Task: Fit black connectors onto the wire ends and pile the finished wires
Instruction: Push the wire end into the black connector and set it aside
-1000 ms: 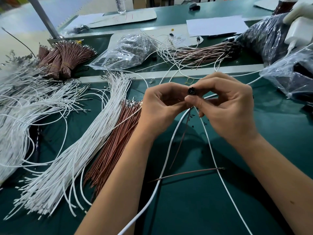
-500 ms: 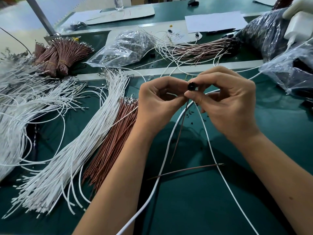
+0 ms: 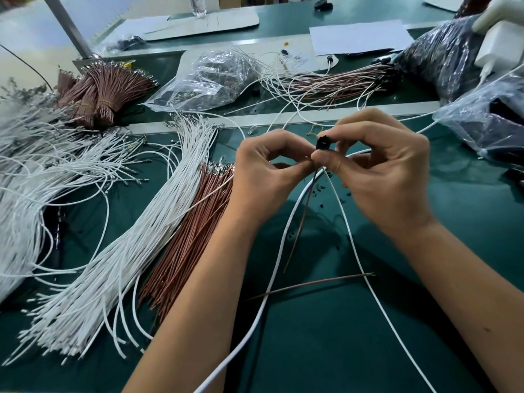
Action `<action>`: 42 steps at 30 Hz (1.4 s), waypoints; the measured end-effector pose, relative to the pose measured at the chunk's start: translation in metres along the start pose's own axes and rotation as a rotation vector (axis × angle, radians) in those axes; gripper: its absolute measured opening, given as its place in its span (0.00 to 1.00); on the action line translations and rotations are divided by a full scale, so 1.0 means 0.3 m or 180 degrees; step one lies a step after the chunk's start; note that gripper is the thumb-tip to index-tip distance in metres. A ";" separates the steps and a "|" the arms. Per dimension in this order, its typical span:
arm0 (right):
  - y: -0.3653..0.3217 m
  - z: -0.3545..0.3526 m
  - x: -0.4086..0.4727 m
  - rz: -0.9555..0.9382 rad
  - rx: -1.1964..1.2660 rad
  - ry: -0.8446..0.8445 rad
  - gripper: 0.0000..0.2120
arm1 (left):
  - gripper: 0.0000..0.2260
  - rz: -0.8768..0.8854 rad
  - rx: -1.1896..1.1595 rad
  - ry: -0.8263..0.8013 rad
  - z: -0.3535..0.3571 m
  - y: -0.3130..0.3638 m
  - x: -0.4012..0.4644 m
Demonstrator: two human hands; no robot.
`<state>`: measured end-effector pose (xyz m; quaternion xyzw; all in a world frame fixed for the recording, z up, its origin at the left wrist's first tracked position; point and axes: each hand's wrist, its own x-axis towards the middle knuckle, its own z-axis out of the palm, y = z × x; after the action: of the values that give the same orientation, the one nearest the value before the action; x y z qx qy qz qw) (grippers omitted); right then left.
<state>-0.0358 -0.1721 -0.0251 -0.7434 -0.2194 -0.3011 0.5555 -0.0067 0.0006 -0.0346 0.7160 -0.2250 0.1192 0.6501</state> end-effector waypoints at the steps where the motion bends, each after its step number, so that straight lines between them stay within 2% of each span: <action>1: 0.001 -0.001 0.001 0.0003 -0.0009 0.0006 0.09 | 0.05 -0.0002 0.0014 0.0002 -0.001 0.002 0.000; 27: -0.003 -0.002 0.000 0.0042 0.0073 -0.0051 0.09 | 0.05 -0.0096 -0.0031 0.0015 0.007 0.020 -0.008; 42: -0.035 0.000 -0.003 -0.0113 0.0004 0.0057 0.08 | 0.05 0.0088 0.0056 0.0142 0.030 0.028 -0.009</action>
<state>-0.0433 -0.1691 -0.0186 -0.7364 -0.2277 -0.3173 0.5525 -0.0140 -0.0081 -0.0297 0.7156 -0.2193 0.1461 0.6469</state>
